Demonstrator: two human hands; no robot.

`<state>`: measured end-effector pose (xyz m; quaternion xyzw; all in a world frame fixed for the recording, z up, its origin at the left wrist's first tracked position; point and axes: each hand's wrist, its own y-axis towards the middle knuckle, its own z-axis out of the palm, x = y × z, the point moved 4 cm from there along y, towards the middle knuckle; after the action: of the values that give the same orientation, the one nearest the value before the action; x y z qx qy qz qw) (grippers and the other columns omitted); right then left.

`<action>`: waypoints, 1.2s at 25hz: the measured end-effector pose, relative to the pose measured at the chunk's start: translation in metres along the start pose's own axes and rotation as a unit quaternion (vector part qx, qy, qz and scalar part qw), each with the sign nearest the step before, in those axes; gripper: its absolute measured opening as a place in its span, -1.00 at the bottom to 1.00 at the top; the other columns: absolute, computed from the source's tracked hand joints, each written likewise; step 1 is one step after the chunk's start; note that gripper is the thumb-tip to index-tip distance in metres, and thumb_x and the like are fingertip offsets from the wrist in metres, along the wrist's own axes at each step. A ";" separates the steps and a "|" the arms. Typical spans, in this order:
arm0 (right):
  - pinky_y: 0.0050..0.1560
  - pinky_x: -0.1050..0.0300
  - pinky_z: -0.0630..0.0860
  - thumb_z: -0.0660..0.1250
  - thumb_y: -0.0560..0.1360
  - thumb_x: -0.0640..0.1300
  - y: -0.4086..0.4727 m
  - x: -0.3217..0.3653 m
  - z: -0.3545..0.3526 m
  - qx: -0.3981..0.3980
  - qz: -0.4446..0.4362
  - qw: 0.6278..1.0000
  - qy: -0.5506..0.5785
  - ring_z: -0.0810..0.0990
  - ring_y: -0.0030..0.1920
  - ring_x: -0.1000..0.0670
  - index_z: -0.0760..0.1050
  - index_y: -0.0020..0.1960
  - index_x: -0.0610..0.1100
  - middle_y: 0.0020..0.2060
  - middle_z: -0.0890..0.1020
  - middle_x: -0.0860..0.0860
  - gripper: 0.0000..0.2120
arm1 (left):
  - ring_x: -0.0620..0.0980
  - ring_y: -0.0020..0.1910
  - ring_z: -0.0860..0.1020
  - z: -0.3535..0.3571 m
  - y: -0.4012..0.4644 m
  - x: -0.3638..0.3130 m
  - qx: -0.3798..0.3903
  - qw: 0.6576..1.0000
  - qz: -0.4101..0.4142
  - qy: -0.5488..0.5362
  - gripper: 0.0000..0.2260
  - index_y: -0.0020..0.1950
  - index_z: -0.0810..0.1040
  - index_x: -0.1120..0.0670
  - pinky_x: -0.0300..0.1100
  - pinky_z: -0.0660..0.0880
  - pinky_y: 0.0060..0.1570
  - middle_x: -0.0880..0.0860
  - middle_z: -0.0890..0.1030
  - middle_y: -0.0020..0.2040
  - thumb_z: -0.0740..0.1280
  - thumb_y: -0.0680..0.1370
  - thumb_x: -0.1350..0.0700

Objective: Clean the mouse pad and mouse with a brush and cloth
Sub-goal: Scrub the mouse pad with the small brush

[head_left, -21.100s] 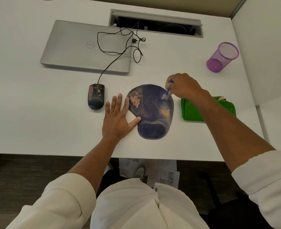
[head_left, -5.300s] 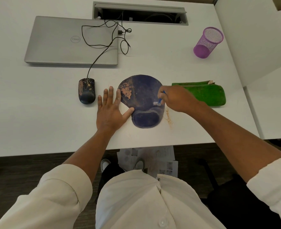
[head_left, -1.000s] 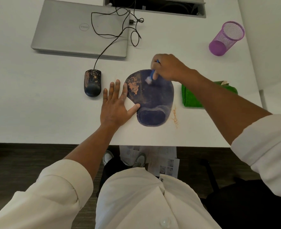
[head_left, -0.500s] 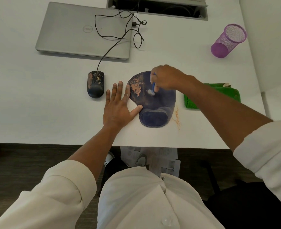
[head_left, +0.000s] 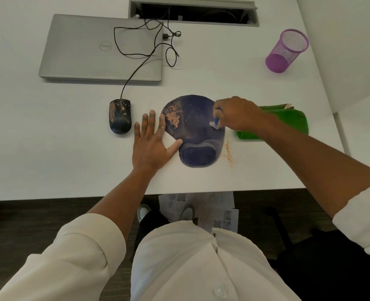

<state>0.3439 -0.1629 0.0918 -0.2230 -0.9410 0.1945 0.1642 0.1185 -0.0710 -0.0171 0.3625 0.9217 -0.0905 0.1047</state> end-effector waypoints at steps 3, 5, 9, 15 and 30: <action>-0.04 -0.05 0.55 0.21 0.51 -0.16 -0.013 -0.014 0.010 0.070 0.028 0.997 0.017 0.61 -0.10 -0.04 0.56 -0.13 -0.02 -0.20 0.71 0.04 -0.84 | 0.10 0.65 -0.21 0.001 0.001 0.000 -0.001 1.000 0.001 0.000 -0.13 0.69 -0.10 -0.01 0.12 -0.17 0.62 0.09 -0.15 0.69 -0.06 0.54 -0.51; -0.04 -0.05 0.56 0.20 0.53 -0.13 -0.017 -0.017 0.003 -0.007 0.020 0.997 0.079 0.62 -0.11 -0.04 0.55 -0.10 0.00 -0.18 0.70 0.04 -0.84 | 0.10 0.66 -0.21 0.002 0.001 0.001 -0.004 1.000 0.002 -0.002 -0.14 0.69 -0.09 -0.01 0.12 -0.17 0.62 0.10 -0.14 0.69 -0.03 0.55 -0.50; -0.04 -0.09 0.58 0.15 0.57 -0.12 -0.029 -0.016 0.021 -0.029 0.001 0.991 0.127 0.63 -0.13 -0.06 0.55 -0.06 -0.05 -0.20 0.71 0.04 -0.81 | 0.11 0.66 -0.20 0.002 0.001 0.000 -0.010 1.000 0.004 0.000 -0.15 0.69 -0.07 0.00 0.13 -0.17 0.62 0.10 -0.13 0.69 -0.02 0.56 -0.49; -0.12 -0.04 0.55 0.14 0.56 -0.09 -0.034 -0.021 0.019 -0.080 0.002 0.986 0.146 0.62 -0.17 -0.03 0.54 -0.06 -0.02 -0.22 0.69 0.08 -0.80 | 0.11 0.66 -0.20 0.003 0.001 0.002 -0.009 1.000 0.003 -0.003 -0.15 0.69 -0.07 0.00 0.14 -0.16 0.62 0.10 -0.13 0.69 0.00 0.57 -0.49; -0.24 0.03 0.50 0.13 0.61 -0.09 -0.063 -0.018 0.037 -0.149 0.036 0.975 0.159 0.55 -0.29 0.03 0.55 0.00 -0.05 -0.18 0.69 0.03 -0.79 | 0.12 0.66 -0.18 0.002 0.001 0.002 -0.009 1.000 0.005 -0.008 -0.15 0.69 -0.06 0.01 0.14 -0.16 0.61 0.11 -0.12 0.69 0.01 0.57 -0.48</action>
<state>0.3222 -0.2342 0.0834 -0.3069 -0.9126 0.0205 0.2692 0.1181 -0.0698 -0.0191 0.3651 0.9199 -0.0848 0.1156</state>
